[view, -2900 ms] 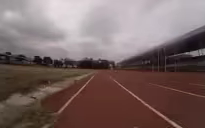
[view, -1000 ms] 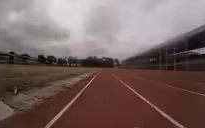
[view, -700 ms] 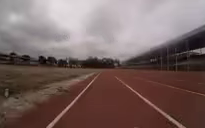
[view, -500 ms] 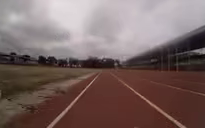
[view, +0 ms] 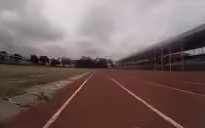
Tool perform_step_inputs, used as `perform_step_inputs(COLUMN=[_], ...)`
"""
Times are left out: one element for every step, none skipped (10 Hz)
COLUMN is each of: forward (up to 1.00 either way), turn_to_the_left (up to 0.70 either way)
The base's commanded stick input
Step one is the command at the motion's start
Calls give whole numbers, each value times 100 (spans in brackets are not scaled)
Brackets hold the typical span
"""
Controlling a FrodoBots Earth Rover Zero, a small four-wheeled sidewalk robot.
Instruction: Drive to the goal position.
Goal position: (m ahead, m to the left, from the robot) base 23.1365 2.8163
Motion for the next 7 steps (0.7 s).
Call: perform_step_inputs(forward=[100, 100, 100, 100, 100, 100, 100], turn_to_the_left=[0, 0, 0, 0, 0, 0, 0])
